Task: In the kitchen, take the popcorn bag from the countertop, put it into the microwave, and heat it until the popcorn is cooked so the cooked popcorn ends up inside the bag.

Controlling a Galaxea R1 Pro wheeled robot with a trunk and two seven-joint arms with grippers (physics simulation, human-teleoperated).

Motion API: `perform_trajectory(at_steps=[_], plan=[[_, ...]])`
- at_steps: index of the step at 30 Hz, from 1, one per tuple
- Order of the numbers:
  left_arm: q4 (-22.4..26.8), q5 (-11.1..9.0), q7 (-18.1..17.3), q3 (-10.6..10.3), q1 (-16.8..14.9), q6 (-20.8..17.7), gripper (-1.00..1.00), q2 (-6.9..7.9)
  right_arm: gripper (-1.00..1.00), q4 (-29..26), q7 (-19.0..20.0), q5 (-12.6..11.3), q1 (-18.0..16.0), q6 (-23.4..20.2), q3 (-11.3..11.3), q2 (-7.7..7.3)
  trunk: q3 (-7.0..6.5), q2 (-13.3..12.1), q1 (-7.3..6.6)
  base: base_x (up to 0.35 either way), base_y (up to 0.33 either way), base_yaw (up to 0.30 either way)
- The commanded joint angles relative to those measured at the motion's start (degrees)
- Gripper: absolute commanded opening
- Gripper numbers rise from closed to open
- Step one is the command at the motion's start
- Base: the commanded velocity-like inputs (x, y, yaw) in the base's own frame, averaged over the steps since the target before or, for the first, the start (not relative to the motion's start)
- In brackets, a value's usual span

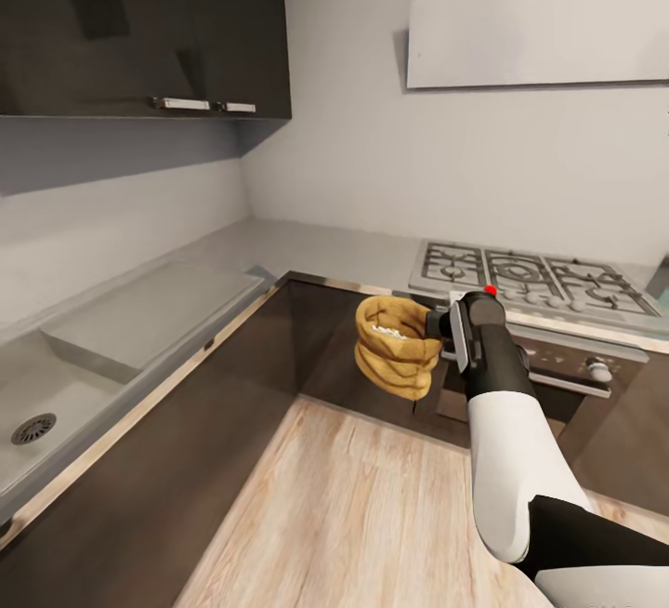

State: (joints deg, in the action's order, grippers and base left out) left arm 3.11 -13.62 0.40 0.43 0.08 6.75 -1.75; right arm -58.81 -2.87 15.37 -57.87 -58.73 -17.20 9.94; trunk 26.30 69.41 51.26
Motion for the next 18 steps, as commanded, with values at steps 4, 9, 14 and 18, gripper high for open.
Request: perform_trajectory(at_steps=[4, 9, 14, 18], plan=[[0.05, -0.26, 0.04, 0.01, 0.01, 0.11, 1.0, -0.01, -1.0, -0.04, -0.29, -0.25, -0.05, -0.11, -0.28, 0.06, -0.31, 0.03, 0.0, 0.0, 0.0, 0.0], [0.05, -0.26, 0.04, 0.01, 0.01, 0.11, 1.0, -0.01, -1.0, -0.04, -0.36, -0.22, -0.05, 0.04, -0.29, 0.06, -0.54, 0.03, 0.0, 0.0, 0.0, 0.0], [0.05, -0.26, 0.04, 0.01, 0.01, 0.11, 1.0, -0.03, -1.0, -0.02, -0.38, -0.16, -0.05, 0.15, -0.29, 0.06, -0.54, 0.03, 0.0, 0.0, 0.0, 0.0], [0.05, -0.26, 0.04, 0.01, 0.01, 0.11, 1.0, -0.02, -1.0, 0.01, -0.38, -0.16, -0.05, 0.11, -0.29, 0.06, -0.54, 0.03, 0.0, 0.0, 0.0, 0.0]])
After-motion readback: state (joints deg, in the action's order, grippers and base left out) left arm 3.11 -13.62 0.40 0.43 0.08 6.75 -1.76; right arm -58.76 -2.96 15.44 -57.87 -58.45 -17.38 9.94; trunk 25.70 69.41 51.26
